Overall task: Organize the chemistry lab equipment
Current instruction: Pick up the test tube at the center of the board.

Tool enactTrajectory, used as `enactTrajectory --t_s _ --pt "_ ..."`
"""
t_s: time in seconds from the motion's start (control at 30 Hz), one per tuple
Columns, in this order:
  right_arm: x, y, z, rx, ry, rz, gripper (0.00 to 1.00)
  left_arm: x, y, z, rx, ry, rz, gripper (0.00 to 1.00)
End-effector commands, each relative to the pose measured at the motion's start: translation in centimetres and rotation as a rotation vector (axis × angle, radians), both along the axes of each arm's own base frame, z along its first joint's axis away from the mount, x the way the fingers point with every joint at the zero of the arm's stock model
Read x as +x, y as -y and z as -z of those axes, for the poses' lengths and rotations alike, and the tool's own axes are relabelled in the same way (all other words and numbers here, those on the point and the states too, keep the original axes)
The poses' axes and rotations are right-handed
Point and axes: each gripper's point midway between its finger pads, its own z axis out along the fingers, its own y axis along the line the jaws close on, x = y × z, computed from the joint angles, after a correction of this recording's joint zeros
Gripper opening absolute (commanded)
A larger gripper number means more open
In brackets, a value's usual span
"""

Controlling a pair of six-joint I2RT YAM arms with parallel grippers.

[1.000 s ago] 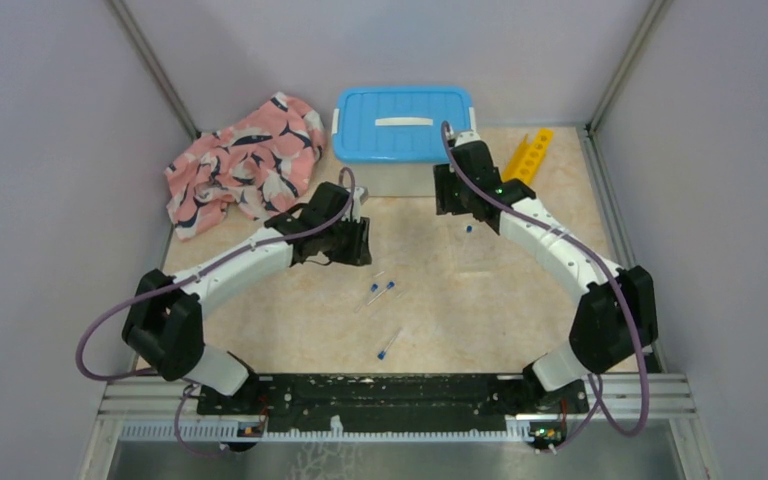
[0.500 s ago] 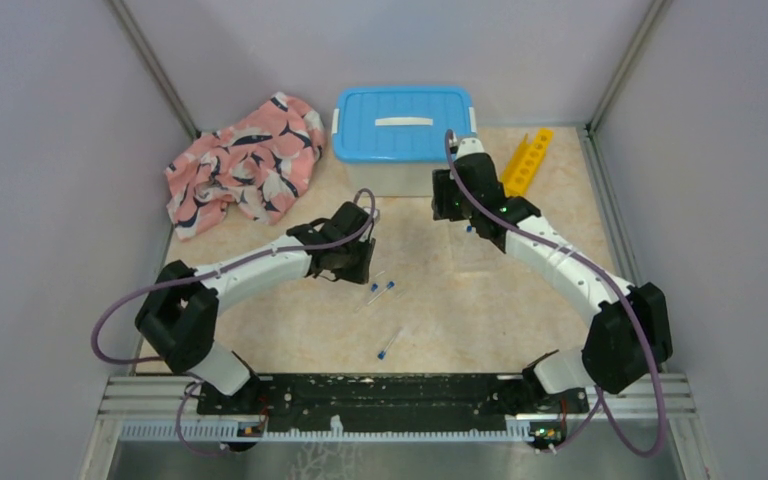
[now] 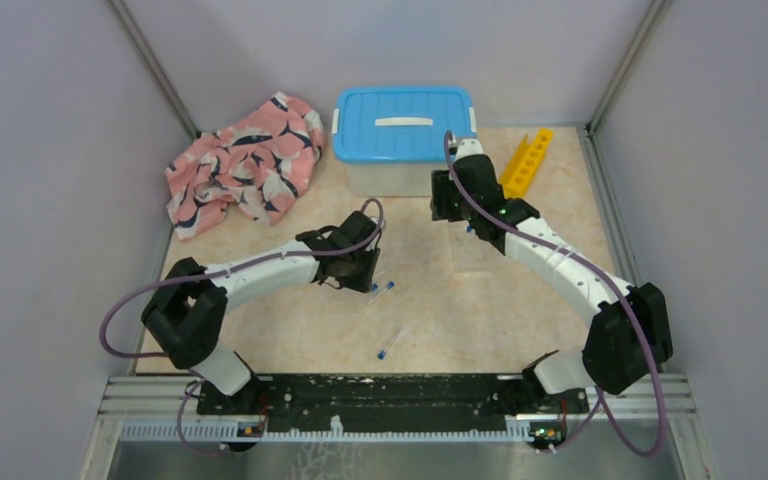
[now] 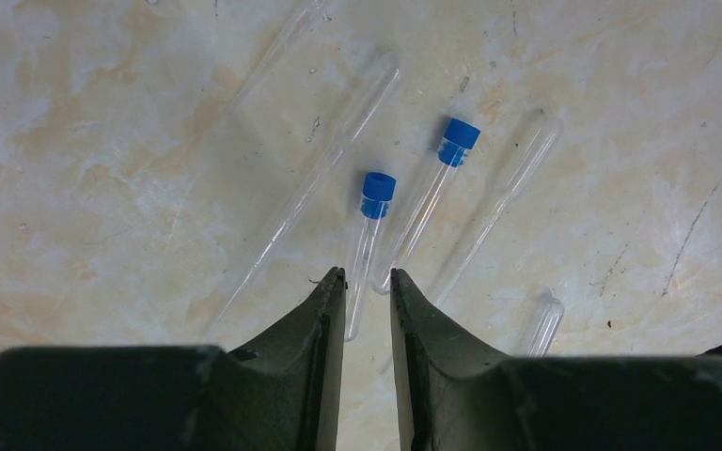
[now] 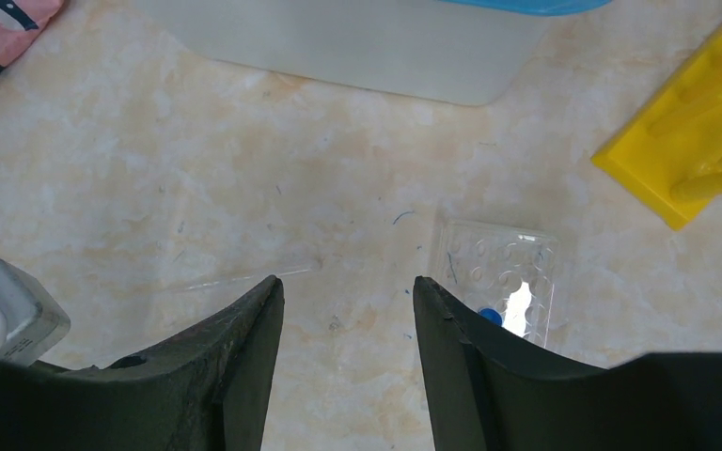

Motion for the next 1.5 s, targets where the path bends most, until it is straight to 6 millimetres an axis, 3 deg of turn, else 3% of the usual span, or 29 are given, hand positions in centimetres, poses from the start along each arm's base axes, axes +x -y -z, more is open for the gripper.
enactTrajectory --t_s 0.0,1.07,1.33,1.47 --pt "0.1 -0.7 -2.7 0.054 0.081 -0.010 0.53 -0.5 0.2 1.1 0.009 -0.014 0.005 0.30" --pt "0.0 -0.9 -2.1 0.049 0.075 -0.021 0.53 -0.8 -0.4 4.5 0.059 -0.048 -0.007 0.27" --pt "-0.1 -1.0 -2.2 0.053 0.077 -0.022 0.53 -1.2 -0.8 5.0 0.070 -0.060 -0.009 0.14" --pt "-0.3 -1.1 -2.7 0.061 0.085 -0.026 0.52 -0.8 -0.9 4.2 0.065 -0.028 -0.020 0.09"
